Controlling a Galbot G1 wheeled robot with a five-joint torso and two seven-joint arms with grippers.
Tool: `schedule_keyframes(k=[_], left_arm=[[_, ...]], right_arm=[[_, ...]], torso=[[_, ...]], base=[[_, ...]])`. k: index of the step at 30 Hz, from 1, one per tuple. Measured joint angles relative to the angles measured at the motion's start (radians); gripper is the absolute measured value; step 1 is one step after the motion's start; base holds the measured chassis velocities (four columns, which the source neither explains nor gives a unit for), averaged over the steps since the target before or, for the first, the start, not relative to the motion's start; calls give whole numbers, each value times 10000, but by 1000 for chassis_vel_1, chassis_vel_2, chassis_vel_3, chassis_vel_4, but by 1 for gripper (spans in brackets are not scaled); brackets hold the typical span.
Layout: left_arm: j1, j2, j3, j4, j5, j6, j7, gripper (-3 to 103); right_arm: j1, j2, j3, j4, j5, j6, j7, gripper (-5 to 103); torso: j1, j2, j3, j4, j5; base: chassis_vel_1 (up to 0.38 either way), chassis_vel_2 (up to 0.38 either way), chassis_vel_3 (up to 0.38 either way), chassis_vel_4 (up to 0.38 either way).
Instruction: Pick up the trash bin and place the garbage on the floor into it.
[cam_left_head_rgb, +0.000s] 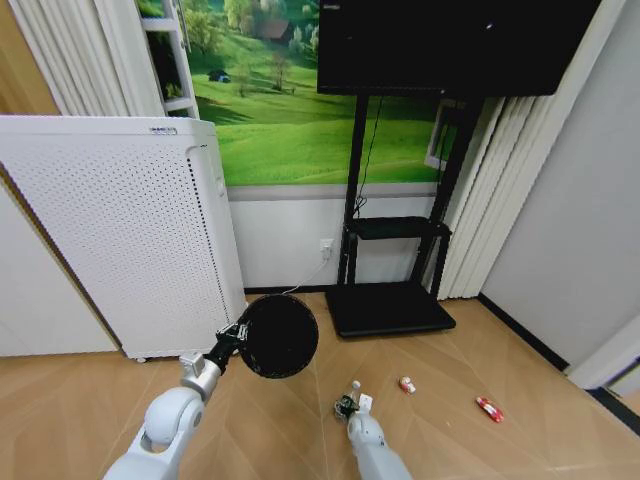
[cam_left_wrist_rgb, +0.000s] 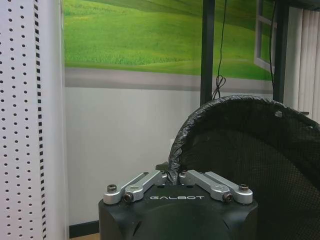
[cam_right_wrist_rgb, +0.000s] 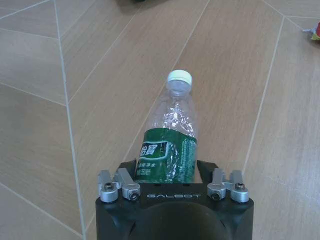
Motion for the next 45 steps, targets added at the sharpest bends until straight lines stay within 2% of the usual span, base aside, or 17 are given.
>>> schedule_keyframes(k=[2, 3, 4, 11, 13, 14, 16, 17, 22, 24, 27, 29, 34, 35, 38, 41, 45], left_arm=[[-27, 9, -6, -1, -16, 5, 0, 3], [-62, 32, -12, 12, -27, 8, 0, 3], [-62, 32, -12, 12, -27, 8, 0, 3], [1, 49, -88, 207, -19, -12, -6, 3], [10, 2, -168, 297, -19, -29, -11, 3], [-44, -63, -258, 453, -17, -64, -28, 3], [-64, -80, -280, 509, -13, -74, -33, 3], [-110, -123, -322, 648, -1, -110, -49, 3], [96, -363, -565, 861, 189, -203, -95, 3], [261, -621, -789, 1043, 410, -261, -181, 3], [55, -772, -679, 1366, 473, -270, -313, 3], [-559, -1093, -270, 2081, 548, -272, -633, 3], [-1548, -1704, 615, 3141, 553, -260, -1081, 3], [-1548, -1704, 615, 3141, 553, -260, -1081, 3], [-2419, -2242, 1542, 4152, 508, -249, -1190, 3], [-2632, -2427, 1795, 4423, 512, -255, -1191, 3], [-3236, -3093, 2543, 5252, 546, -320, -1207, 3]], right_arm=[[12, -1, 6, -50, -24, 36, -6, 71], [15, -1, 8, -97, -43, 78, -20, 60], [15, -1, 8, -97, -43, 78, -20, 60], [-315, -4, 110, 420, 25, 166, -11, 38], [-611, -95, 175, 1006, 58, 197, 16, 30], [-1068, -351, 361, 2022, 115, 205, 1, 27], [-1193, -422, 420, 2318, 128, 204, -30, 25], [-1602, -662, 604, 3297, 250, 184, -114, 22], [-2224, -1118, 903, 5235, 767, 48, -114, 21], [-2299, -1406, 950, 6215, 924, -14, -126, 21], [-2405, -1613, 1098, 7153, 1104, -77, -134, 21], [-2554, -1809, 1268, 8350, 1394, -161, -136, 21], [-2694, -1984, 1326, 9782, 1748, -360, -135, 21], [-2694, -1984, 1326, 9782, 1748, -360, -135, 21], [-2756, -2013, 1090, 11004, 1881, -713, -137, 21], [-2750, -2010, 994, 11242, 1888, -810, -152, 21], [-2672, -2018, 686, 11754, 1892, -1094, -318, 21]], torso=[[0, 0, 0, 0, 0], [0, 0, 0, -1, 0], [0, 0, 0, -1, 0], [0, 0, 0, 0, 1], [0, 0, 0, 1, 5], [0, 0, 0, 1, 1], [0, 0, 0, 1, 1], [0, 1, -1, -1, 2], [0, 1, 0, -6, 0], [0, 0, 0, 10, 3], [-1, 0, -1, 10, 3], [-1, 0, -1, -1, 3], [0, 0, 0, -4, 5], [0, 0, 0, -4, 5], [-1, -1, 0, -2, 3], [0, 0, 0, -2, 1], [0, -1, 0, -2, 3]], base=[[0, 0, 0, 0], [0, 0, 0, 0], [0, 0, 0, 0], [0, 0, 0, 0], [0, 0, 0, 0], [0, 0, 0, 0], [0, 0, 0, 0], [0, 0, 0, 0], [0, 0, 0, 0], [0, 0, 0, 0], [0, 0, 0, 0], [0, 0, 0, 0], [0, 0, 0, 0], [0, 0, 0, 0], [0, 0, 0, 0], [0, 0, 0, 0], [0, 0, 0, 0]])
